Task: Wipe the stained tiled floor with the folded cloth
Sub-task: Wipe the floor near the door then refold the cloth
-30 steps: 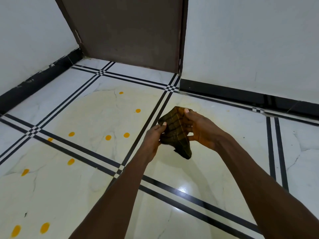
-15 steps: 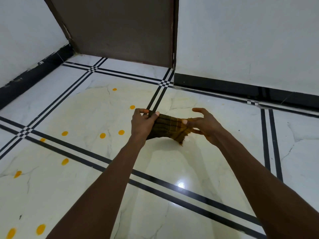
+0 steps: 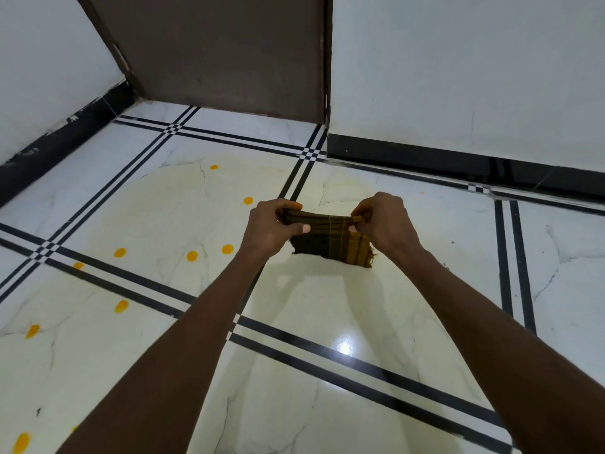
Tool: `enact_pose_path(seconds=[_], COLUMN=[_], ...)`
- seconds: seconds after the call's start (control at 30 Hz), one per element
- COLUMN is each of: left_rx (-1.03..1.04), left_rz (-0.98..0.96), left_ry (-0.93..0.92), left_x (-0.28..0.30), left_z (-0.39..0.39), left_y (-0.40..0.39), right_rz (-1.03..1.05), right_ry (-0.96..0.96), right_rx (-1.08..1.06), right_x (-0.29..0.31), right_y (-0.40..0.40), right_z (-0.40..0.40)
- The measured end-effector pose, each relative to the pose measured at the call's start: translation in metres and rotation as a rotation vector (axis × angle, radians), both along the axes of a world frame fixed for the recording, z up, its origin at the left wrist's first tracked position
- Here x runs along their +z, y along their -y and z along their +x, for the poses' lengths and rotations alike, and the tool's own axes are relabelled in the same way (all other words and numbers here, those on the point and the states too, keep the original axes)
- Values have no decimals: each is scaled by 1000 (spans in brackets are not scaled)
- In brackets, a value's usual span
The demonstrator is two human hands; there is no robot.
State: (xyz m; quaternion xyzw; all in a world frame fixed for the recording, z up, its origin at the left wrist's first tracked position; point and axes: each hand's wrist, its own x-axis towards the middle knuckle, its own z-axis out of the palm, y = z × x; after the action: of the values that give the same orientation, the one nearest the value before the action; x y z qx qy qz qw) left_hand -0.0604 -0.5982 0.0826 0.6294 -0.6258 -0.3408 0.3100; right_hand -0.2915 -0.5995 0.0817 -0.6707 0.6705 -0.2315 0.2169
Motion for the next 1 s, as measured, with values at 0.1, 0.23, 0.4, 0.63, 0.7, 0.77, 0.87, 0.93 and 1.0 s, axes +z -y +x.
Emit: enact_pose_path(seconds=[0.1,0.23,0.4,0.63,0.7,0.77,0.87,0.93,1.0], left_rx=[-5,-38,-72,28,83,125,227,306,355], left_rz=[-7,-4,-64,101,111,134,168,195,249], left_ry=[173,322,229,-300,-344,-376,-493,-567,-608], left_x=[-8,-12,-9,35,58,86,153,207,258], left_z=[0,3,13,20,23,21,21,25,27], left_y=[-1,-2,2,-21,-33,-47,-67,-83,-98], right_rz=[-9,-29,33,352,410,473,695,821,884], right_ry=[-39,-28,258,637,678,757,987,1117,1245], right_rx=[-13,24,106,45,21,-52,-135,-110,-81], right_x=[-4,-6,-8,17,43,78,148,203,250], right_y=[-2,-3,0,-10,-15,-23,-39,-59,-79], right_z=[-3,-7,-16,4,18,29,39,41,41])
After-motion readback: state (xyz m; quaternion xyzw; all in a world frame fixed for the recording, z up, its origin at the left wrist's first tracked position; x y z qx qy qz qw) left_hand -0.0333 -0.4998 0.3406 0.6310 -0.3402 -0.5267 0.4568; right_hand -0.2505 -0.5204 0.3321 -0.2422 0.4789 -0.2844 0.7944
